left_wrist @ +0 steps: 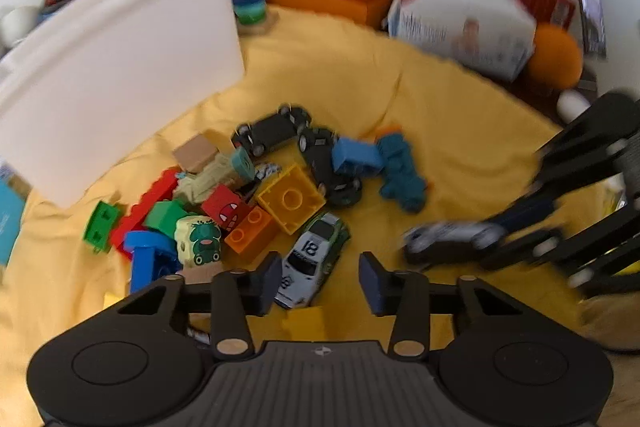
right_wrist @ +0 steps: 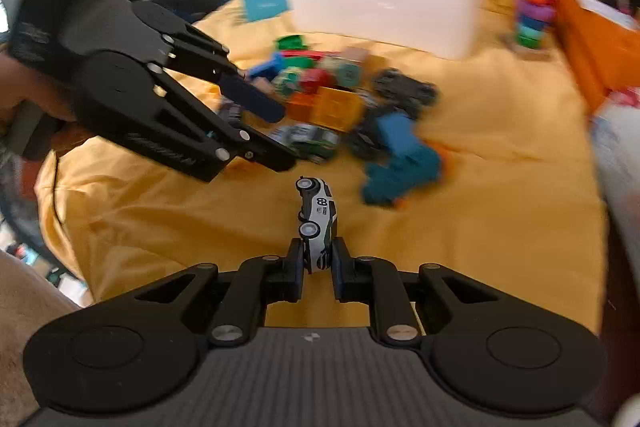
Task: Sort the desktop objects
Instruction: 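Grasp the white toy race car with the left gripper while the right holds a white car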
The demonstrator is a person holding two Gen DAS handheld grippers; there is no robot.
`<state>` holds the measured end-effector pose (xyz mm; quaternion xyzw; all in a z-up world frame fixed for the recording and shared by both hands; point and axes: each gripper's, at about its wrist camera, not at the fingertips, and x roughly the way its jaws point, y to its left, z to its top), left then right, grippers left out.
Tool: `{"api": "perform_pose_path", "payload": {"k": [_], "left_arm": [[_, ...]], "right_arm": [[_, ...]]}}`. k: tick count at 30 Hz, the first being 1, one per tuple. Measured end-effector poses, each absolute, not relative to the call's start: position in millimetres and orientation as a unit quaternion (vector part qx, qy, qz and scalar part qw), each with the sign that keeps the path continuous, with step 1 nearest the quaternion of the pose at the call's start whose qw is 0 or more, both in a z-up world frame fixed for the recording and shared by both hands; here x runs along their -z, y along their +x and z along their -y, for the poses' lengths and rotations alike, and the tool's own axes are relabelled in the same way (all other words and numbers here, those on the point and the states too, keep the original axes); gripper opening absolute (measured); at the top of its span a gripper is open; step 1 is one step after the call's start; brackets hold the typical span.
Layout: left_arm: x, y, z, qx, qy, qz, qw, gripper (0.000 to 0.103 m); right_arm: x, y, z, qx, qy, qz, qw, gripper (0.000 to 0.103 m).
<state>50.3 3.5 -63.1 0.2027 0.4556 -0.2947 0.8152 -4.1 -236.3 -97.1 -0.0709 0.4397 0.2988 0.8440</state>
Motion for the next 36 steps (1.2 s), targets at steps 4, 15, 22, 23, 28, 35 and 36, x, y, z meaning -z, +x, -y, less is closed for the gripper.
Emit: {"api": "perform_pose_path", "payload": {"k": [4, 15, 22, 23, 28, 35, 36], "left_arm": [[71.0, 57.0, -2.1, 0.292, 0.233, -0.449, 0.812, 0.036], [67.8, 25.6, -1.3, 0.258, 0.181, -0.454, 0.833, 0.029], [55.1, 6.0, 0.6, 0.257, 0.152, -0.439, 0.848, 0.039], [53.8, 7.0, -0.6, 0.252, 0.146, -0.437, 0.851, 0.039], [66.3, 19.7, 7.3, 0.245, 0.163, -0.454, 0.841, 0.039], [75.1, 25.7, 10.1, 0.226, 0.144, -0.470, 0.841, 0.038], [74.9, 26.5, 9.7, 0.223, 0.136, -0.472, 0.842, 0.035]], "right_arm": [[90.9, -15.4, 236.8, -0.243, -0.099, -0.431, 0.863, 0.016], [102.5, -32.4, 195.6, -0.262, -0.339, -0.361, 0.828, 0.018], [85.8, -20.9, 223.3, -0.335, -0.205, -0.395, 0.830, 0.027], [83.2, -16.1, 229.0, -0.331, -0.179, -0.400, 0.836, 0.028], [84.6, 5.4, 232.2, -0.301, -0.102, -0.426, 0.847, 0.039], [108.8, 9.8, 214.0, -0.309, -0.122, -0.445, 0.832, 0.044], [113.5, 9.4, 211.4, -0.312, -0.132, -0.443, 0.830, 0.044]]}}
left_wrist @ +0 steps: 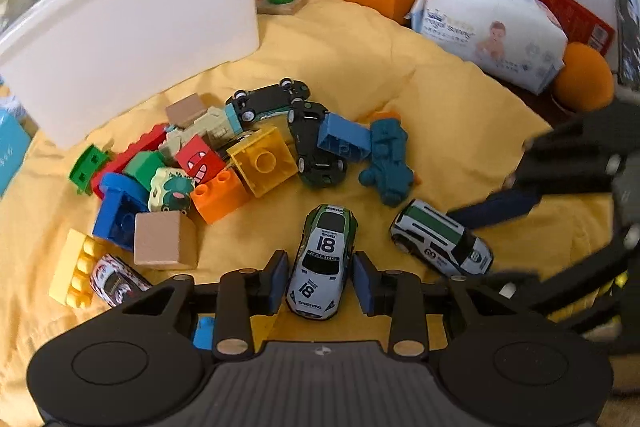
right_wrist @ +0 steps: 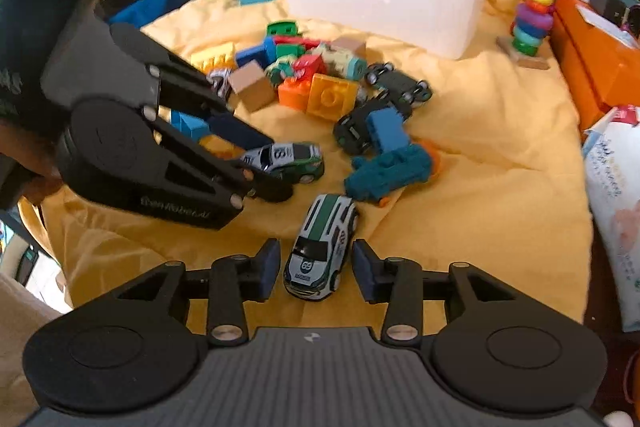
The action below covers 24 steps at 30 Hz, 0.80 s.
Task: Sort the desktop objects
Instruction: 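Grasp the white toy race car with the left gripper while the right holds a white car, then carry both white cars over the white bin and open both grippers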
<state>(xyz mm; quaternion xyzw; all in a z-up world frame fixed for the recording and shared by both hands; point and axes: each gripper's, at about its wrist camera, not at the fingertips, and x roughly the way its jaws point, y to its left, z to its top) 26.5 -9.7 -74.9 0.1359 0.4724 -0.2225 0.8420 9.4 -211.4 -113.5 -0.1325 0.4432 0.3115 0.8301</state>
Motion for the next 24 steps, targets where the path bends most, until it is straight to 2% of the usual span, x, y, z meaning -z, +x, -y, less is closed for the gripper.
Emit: {"api": "perform_pose_path", "payload": {"k": [3, 6, 14, 24], "left_arm": [[73.3, 25.4, 12.6, 0.213, 0.130, -0.473, 0.845, 0.035], [68.7, 18.2, 12.7, 0.210, 0.112, -0.471, 0.849, 0.034], [17.9, 4.7, -8.2, 0.191, 0.062, -0.424, 0.883, 0.035], [-62.5, 69.9, -38.0, 0.140, 0.079, -0.330, 0.930, 0.035]], "right_arm": [[114.4, 3.2, 211.0, -0.323, -0.158, -0.420, 0.834, 0.042], [111.9, 5.2, 218.6, -0.323, -0.148, -0.422, 0.834, 0.033], [76.2, 17.0, 248.1, -0.325, -0.075, -0.384, 0.861, 0.033], [-0.4, 89.7, 228.8, -0.322, -0.055, -0.269, 0.906, 0.033]]}}
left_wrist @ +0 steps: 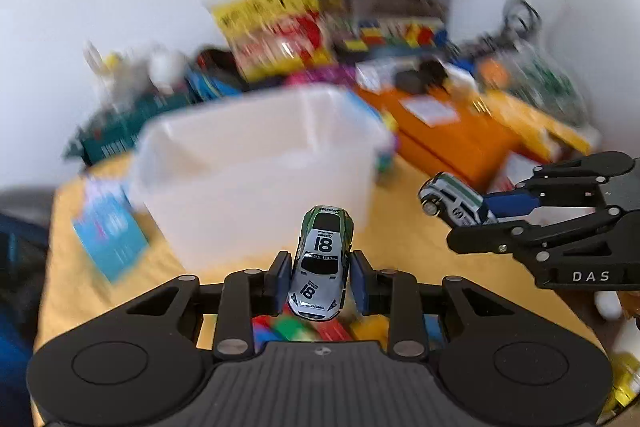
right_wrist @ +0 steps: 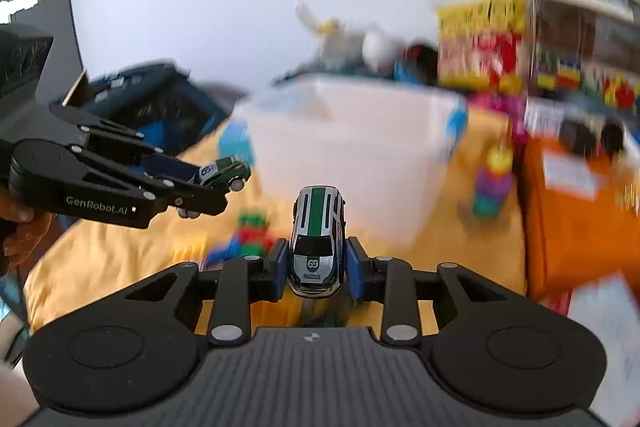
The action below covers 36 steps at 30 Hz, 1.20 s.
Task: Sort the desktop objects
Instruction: 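Carry both white cars over the white bin and open both grippers, then grasp the teal toy figure with the right gripper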
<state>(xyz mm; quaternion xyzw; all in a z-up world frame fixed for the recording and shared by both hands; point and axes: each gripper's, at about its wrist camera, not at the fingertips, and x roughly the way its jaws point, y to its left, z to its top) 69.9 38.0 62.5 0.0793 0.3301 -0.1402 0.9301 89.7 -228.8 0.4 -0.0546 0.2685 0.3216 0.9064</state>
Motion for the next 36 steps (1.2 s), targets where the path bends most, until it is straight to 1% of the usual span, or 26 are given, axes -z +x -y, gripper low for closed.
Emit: {"api": "perform_pose_path", "payload": {"k": [4, 7, 11, 16, 17, 18, 19, 20, 21, 22, 23, 24, 25, 28, 29, 33, 36], "left_arm": [[-95.1, 106.0, -51.8, 0.115, 0.095, -0.284, 0.947, 0.035], [-107.7, 139.1, -60.2, 0.094, 0.097, -0.268, 0.954, 0.035], [-101.7, 187.9, -71.0, 0.075, 0.083, -0.278, 0.954, 0.035], [-83.1, 235.2, -74.8, 0.035, 0.093, -0.295, 0.950, 0.036], [-79.0, 240.7, -75.1, 0.027, 0.095, -0.300, 0.949, 0.037], [-75.2, 246.0, -76.4, 0.022, 0.094, -0.311, 0.946, 0.040], [-72.4, 248.0, -76.8, 0.022, 0.090, -0.322, 0.942, 0.042], [-71.8, 244.3, -78.4, 0.028, 0.087, -0.325, 0.941, 0.044], [-72.0, 238.0, -77.9, 0.034, 0.087, -0.322, 0.942, 0.049], [-73.5, 229.2, -76.4, 0.037, 0.091, -0.315, 0.944, 0.058], [-75.1, 220.0, -75.0, 0.036, 0.095, -0.308, 0.946, 0.063], [-76.8, 211.5, -72.5, 0.034, 0.099, -0.302, 0.948, 0.075], [-78.6, 200.5, -70.6, 0.033, 0.101, -0.297, 0.949, 0.079], [-81.6, 168.0, -74.0, 0.050, 0.083, -0.300, 0.949, 0.079], [-81.3, 162.1, -75.6, 0.049, 0.076, -0.306, 0.948, 0.079], [-66.6, 120.5, -82.8, 0.033, 0.051, -0.329, 0.942, 0.079], [-48.1, 88.2, -83.8, 0.008, 0.038, -0.342, 0.939, 0.079]], "right_arm": [[-26.8, 132.7, 210.5, -0.315, -0.050, -0.226, 0.920, 0.033], [-37.0, 166.6, 197.2, -0.297, -0.051, -0.212, 0.930, 0.033], [-31.4, 210.6, 184.9, -0.273, -0.028, -0.229, 0.934, 0.033], [-13.7, 246.9, 176.2, -0.233, -0.021, -0.268, 0.935, 0.034], [-9.5, 251.6, 173.6, -0.226, -0.027, -0.272, 0.935, 0.035], [-4.4, 254.3, 170.7, -0.218, -0.036, -0.279, 0.935, 0.037], [-1.4, 255.7, 169.4, -0.213, -0.042, -0.285, 0.934, 0.041], [-1.6, 255.0, 171.0, -0.211, -0.042, -0.284, 0.934, 0.041], [-2.7, 247.3, 174.1, -0.213, -0.040, -0.277, 0.936, 0.041], [-4.6, 239.4, 177.4, -0.215, -0.040, -0.266, 0.939, 0.042], [-7.8, 232.8, 179.8, -0.216, -0.042, -0.257, 0.941, 0.044], [-9.5, 224.1, 183.1, -0.217, -0.044, -0.247, 0.943, 0.052], [-12.1, 215.3, 182.8, -0.221, -0.047, -0.240, 0.944, 0.061], [-17.6, 190.6, 183.1, -0.241, -0.059, -0.226, 0.942, 0.072], [-17.7, 182.1, 183.2, -0.243, -0.063, -0.226, 0.941, 0.074], [-9.4, 144.9, 184.0, -0.252, -0.076, -0.243, 0.934, 0.086], [5.7, 121.9, 183.3, -0.267, -0.087, -0.279, 0.918, 0.090]]}}
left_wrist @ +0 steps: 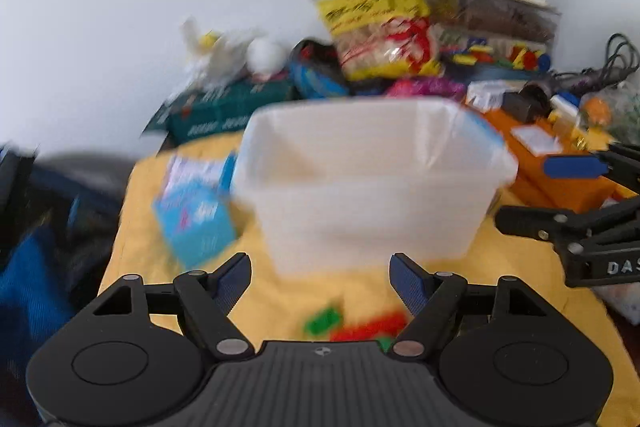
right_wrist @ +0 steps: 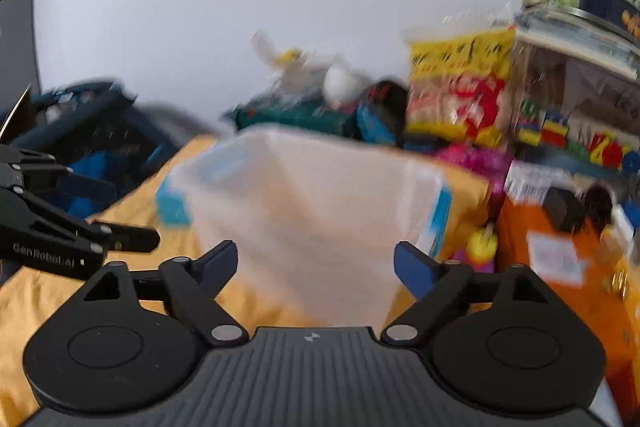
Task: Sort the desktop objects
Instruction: 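Grasp the teal toy figure with the right gripper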
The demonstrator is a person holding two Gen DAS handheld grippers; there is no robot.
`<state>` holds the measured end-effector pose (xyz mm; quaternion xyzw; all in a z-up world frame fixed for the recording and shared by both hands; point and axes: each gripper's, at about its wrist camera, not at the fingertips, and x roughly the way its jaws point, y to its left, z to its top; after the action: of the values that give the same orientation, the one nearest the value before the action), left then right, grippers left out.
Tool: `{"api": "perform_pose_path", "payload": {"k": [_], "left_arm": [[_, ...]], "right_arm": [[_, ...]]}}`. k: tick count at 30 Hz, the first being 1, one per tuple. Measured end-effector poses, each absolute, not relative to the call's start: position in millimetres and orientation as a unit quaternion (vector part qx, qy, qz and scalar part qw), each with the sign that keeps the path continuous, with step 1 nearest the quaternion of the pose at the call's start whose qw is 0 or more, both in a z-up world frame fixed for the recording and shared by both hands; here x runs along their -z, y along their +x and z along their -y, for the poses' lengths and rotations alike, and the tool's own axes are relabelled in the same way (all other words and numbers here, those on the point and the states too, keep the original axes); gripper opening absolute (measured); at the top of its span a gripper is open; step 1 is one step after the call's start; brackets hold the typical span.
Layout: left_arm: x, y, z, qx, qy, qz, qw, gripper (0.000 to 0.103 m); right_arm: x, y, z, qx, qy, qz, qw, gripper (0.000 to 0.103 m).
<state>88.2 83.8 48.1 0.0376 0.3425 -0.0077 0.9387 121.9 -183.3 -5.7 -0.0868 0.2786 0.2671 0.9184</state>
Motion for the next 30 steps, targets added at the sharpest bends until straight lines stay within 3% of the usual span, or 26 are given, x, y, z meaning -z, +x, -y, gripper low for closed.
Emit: {"api": "perform_pose_path", "payload": {"k": [12, 15, 20, 23, 25, 30], "left_arm": [[26.0, -0.4, -85.7, 0.111, -0.008, -0.408, 0.906, 0.079], [37.1, -1.4, -78.5, 0.120, -0.013, -0.432, 0.894, 0.074], [47.3, -7.4, -63.9, 0.139, -0.013, -0.445, 0.885, 0.067], [48.8, -12.8, -51.8, 0.149, 0.002, -0.443, 0.884, 0.061], [47.9, -15.3, -44.2, 0.157, 0.013, -0.438, 0.885, 0.060], [48.0, -18.5, -32.7, 0.151, 0.033, -0.441, 0.884, 0.060]], "right_arm": [[85.3, 44.1, 193.7, -0.292, -0.100, -0.374, 0.875, 0.089], [96.8, 41.2, 196.4, -0.304, -0.088, -0.410, 0.856, 0.082], [94.2, 42.9, 207.7, -0.272, -0.093, -0.401, 0.870, 0.080], [93.8, 51.8, 222.1, -0.239, -0.054, -0.408, 0.880, 0.065], [98.3, 65.3, 231.0, -0.215, -0.017, -0.436, 0.874, 0.046], [111.4, 87.5, 234.0, -0.222, 0.028, -0.470, 0.854, 0.044]]}}
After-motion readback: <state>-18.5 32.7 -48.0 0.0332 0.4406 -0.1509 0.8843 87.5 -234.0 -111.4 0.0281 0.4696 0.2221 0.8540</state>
